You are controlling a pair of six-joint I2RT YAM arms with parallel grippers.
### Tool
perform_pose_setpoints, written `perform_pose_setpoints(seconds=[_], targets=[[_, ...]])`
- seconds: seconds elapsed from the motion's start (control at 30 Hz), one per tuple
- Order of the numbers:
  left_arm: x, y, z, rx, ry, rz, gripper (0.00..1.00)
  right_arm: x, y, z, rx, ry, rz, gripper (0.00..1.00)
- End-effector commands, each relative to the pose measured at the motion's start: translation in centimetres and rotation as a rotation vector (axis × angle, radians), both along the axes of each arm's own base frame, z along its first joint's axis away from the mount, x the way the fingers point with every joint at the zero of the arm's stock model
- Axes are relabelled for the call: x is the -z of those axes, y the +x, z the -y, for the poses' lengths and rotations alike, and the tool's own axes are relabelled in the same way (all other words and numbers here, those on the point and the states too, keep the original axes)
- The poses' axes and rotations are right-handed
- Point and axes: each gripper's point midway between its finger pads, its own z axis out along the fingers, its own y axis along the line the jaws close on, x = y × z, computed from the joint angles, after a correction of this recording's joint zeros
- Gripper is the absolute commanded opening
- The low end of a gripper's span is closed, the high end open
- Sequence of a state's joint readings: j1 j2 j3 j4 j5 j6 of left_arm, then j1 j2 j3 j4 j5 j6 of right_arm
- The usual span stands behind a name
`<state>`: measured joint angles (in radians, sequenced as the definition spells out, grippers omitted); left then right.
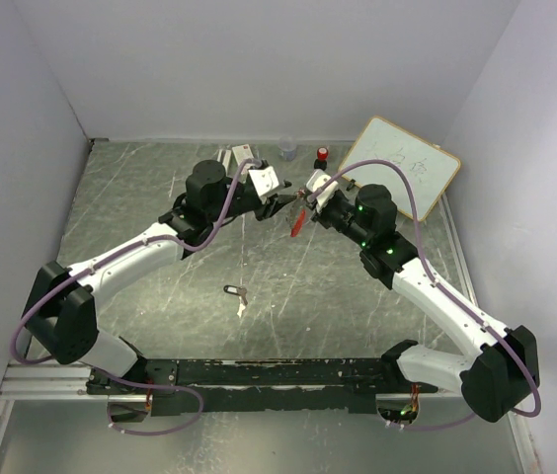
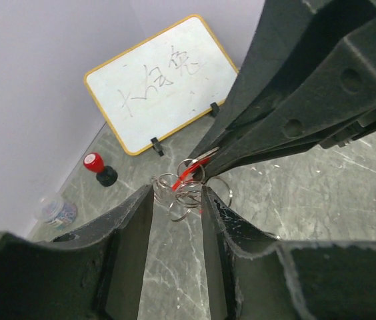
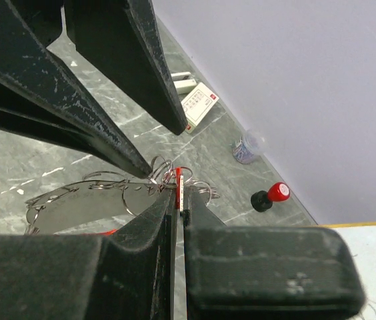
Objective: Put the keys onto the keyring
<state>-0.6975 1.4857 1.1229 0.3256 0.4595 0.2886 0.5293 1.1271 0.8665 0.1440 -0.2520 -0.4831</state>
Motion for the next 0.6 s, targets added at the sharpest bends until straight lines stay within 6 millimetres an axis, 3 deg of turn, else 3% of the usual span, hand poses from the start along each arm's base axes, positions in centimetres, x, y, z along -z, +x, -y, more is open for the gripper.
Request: perform_pose_setpoints(seconds=[0.0, 0.57], targets=[[-0.7, -1.0, 1.1, 0.099, -0.003, 0.038, 0.45, -1.6, -0.5, -0.1, -0.023, 0.015, 0.043, 0.0], [1.6, -0.4, 1.3, 0.099, 0.062, -0.002, 0.41, -2.1, -1.4, -0.4, -0.068, 0.015, 0.056, 0.0]])
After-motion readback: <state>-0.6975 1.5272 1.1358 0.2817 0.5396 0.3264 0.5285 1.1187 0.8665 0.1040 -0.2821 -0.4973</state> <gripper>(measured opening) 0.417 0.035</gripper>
